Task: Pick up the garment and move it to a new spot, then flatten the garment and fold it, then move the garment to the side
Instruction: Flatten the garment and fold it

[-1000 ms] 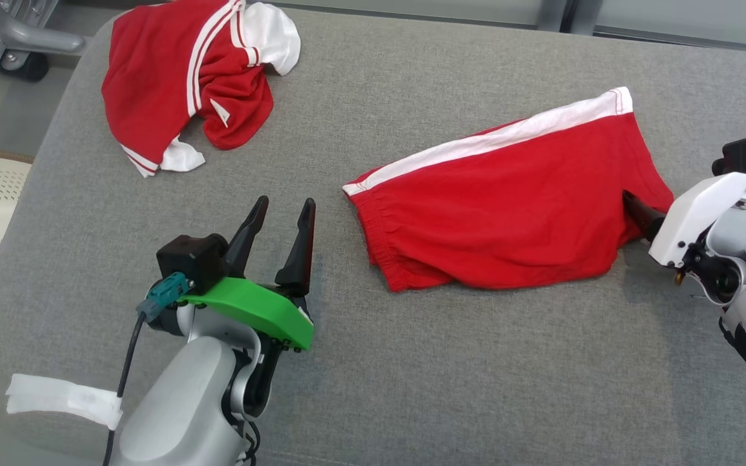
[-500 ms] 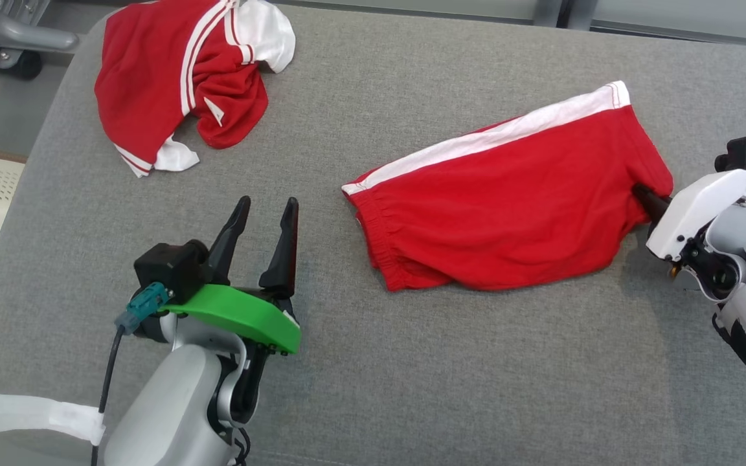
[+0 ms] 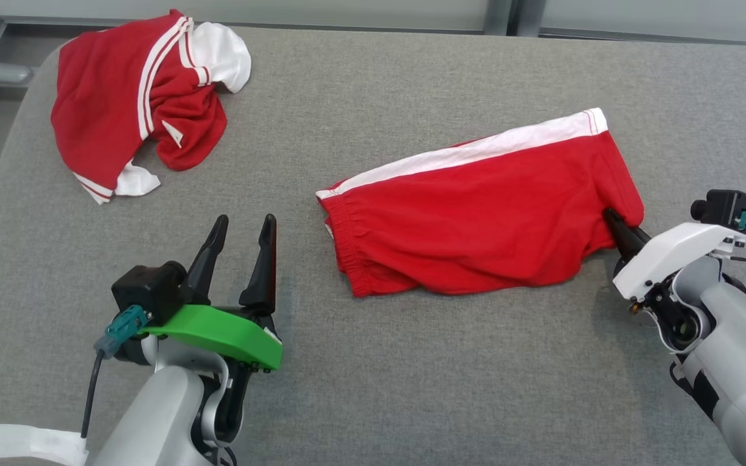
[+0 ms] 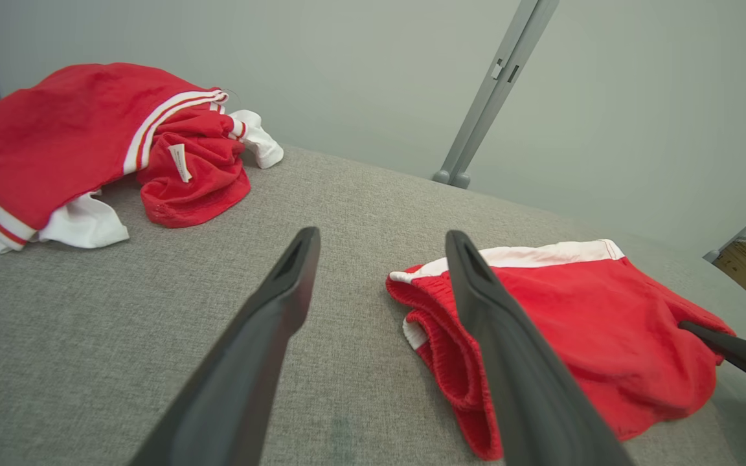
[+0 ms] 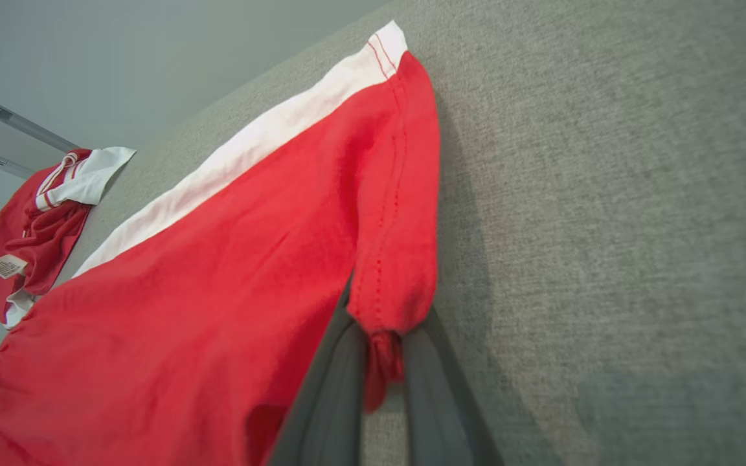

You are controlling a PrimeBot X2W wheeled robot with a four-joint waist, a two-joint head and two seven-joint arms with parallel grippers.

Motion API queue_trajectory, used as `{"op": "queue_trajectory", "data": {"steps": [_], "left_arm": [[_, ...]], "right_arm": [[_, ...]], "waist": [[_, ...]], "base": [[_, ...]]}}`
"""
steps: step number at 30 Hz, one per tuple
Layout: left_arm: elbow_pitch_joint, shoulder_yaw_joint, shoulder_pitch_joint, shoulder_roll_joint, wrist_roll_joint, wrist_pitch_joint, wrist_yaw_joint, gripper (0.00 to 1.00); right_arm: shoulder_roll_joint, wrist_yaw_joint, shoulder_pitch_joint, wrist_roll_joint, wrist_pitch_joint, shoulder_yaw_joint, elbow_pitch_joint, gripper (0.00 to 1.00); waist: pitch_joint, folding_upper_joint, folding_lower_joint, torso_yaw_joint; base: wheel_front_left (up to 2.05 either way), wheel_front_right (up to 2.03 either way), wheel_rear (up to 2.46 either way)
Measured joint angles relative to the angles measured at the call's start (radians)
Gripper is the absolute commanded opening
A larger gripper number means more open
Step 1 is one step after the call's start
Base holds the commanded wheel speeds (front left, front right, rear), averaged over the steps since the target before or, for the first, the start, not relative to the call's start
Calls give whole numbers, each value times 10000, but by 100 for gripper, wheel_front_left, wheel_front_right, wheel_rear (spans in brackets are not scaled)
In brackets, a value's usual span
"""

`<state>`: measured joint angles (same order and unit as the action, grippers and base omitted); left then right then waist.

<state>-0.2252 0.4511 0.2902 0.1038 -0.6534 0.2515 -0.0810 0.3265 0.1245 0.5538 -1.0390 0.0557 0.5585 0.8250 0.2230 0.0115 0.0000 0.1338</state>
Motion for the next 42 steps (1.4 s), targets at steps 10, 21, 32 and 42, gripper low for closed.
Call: {"op": "queue_trajectory", "data": {"steps": [10, 21, 32, 42], "left_arm": [[130, 42, -270, 36, 71, 0, -29, 100], [291, 2, -671, 56, 71, 0, -29, 100], [453, 100, -975, 54, 71, 0, -29, 100], [531, 247, -1063, 58, 71, -40, -31, 100]], "right_arm": [[-77, 0, -938, -92, 1298, -29, -437, 0], [-113, 0, -1822, -196, 1655, -176, -495, 0], [-215, 0, -2313, -259, 1745, -226, -593, 0], [-445, 0, -2561, -332, 1827, -362, -387, 0]], "waist": [[-345, 0, 0, -664], [-788, 0, 0, -950], [-1138, 0, 0, -1141], [-1245, 0, 0, -1297]], "base": [[0, 0, 0], [0, 0, 0], [0, 0, 0], [0, 0, 0]]}}
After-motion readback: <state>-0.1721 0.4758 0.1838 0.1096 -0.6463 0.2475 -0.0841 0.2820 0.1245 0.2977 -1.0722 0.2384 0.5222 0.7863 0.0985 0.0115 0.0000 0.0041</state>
